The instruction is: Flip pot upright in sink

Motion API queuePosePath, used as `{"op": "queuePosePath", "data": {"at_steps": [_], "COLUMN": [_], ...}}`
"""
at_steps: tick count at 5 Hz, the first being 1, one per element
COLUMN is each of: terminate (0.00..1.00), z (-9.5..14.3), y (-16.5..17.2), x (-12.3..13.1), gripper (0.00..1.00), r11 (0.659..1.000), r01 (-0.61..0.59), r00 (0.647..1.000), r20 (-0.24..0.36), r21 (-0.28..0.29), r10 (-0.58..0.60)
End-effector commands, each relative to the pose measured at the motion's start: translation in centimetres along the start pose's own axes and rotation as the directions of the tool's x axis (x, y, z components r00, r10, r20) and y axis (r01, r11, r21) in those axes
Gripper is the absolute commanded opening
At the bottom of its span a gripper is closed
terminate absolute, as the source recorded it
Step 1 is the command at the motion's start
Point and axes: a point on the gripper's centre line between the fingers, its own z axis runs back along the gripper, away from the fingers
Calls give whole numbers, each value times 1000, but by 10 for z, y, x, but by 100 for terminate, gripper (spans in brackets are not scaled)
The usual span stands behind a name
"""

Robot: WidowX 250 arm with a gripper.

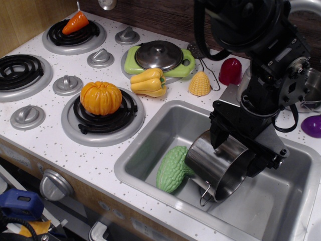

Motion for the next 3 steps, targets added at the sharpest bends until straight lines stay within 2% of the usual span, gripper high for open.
{"op": "queuePosePath", "data": {"at_steps": [1,2,3], "terminate": [0,0,0], "z": [0,-1,0], "y": [0,-11,-15], "x": [0,6,10], "gripper": [100,100,100], "r11": [1000,987,965], "r01": [0,42,77], "r00": [1000,999,996], "r20": [0,-36,-68], "r21": [0,158,250], "r10": [0,-36,-62]}}
